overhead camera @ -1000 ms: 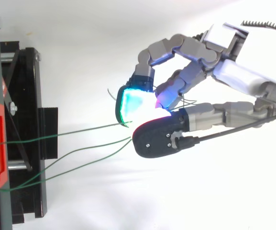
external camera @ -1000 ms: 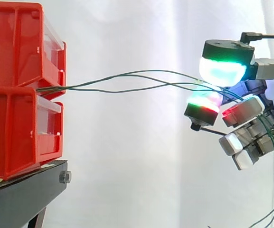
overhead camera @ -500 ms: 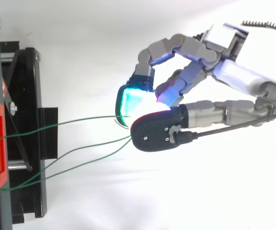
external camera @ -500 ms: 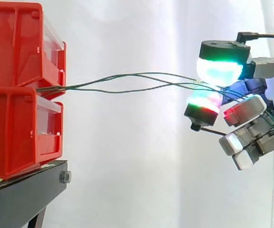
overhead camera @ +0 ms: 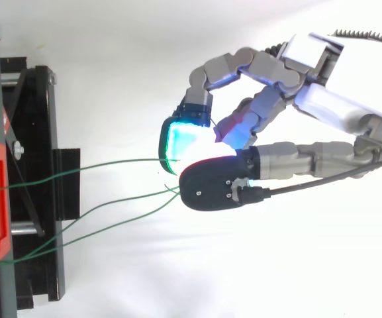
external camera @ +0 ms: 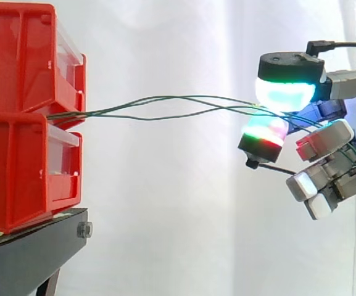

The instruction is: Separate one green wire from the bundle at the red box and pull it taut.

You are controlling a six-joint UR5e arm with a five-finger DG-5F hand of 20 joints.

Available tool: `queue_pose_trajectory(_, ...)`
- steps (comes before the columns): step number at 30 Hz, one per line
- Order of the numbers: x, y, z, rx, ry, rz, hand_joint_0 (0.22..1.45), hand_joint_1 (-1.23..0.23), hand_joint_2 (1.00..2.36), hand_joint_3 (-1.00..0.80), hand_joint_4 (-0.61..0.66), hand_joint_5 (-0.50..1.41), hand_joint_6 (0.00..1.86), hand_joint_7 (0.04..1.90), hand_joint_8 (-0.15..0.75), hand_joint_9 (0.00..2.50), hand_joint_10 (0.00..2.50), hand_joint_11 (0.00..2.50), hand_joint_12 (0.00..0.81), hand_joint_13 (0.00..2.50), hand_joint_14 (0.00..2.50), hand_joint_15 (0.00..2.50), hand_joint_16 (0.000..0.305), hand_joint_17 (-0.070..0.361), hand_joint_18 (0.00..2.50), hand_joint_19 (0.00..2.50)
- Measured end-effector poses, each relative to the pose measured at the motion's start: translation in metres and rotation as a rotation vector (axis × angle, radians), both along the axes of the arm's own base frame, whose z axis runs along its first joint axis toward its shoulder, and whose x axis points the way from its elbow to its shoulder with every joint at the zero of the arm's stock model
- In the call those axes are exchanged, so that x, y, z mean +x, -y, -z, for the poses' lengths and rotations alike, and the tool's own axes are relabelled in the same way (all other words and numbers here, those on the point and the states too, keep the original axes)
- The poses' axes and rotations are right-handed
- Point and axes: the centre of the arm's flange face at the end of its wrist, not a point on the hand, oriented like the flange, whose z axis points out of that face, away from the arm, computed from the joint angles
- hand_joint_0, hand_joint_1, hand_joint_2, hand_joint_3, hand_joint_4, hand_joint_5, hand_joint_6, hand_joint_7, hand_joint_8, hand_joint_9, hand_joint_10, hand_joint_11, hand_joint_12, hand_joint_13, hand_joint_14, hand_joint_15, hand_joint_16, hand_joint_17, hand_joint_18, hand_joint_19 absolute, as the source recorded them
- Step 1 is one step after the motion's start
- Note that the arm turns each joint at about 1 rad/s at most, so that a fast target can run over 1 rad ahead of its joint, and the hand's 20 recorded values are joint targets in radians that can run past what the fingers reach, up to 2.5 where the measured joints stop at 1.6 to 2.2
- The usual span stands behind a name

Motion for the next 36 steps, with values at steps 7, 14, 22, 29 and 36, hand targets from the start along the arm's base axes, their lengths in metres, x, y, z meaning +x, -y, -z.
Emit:
queue_pose_trajectory(7,0.000,0.000,0.000,-0.009,-0.004,-0.002,0.60,-0.73,1.01,-0.15,-0.10,-0.11,0.86,1.13,0.250,0.95,0.02,0.57,0.380,0.59,0.02,0.39,0.058,0.131,0.64,0.60)
queue_pose_trajectory(14,0.000,0.000,0.000,-0.012,-0.004,-0.002,0.59,-0.75,1.01,-0.15,-0.14,-0.11,0.85,1.11,0.232,0.72,0.01,0.23,0.369,0.47,0.01,0.25,0.057,0.128,0.55,0.50)
queue_pose_trajectory(22,0.000,0.000,0.001,-0.013,-0.007,-0.003,0.59,-0.76,1.01,-0.15,-0.17,-0.10,0.83,1.15,0.225,0.66,0.00,0.16,0.362,0.44,0.01,0.23,0.056,0.127,0.51,0.48)
queue_pose_trajectory(29,-0.001,0.000,0.002,-0.015,-0.013,-0.002,0.59,-0.77,1.01,-0.12,-0.18,-0.10,0.83,1.15,0.227,0.70,0.01,0.15,0.369,0.48,0.01,0.22,0.057,0.128,0.54,0.48)
queue_pose_trajectory(36,-0.005,0.000,0.013,-0.022,-0.026,-0.003,0.59,-0.77,1.01,-0.12,-0.17,-0.10,0.83,1.16,0.229,0.72,0.01,0.16,0.376,0.50,0.01,0.23,0.058,0.130,0.56,0.48)
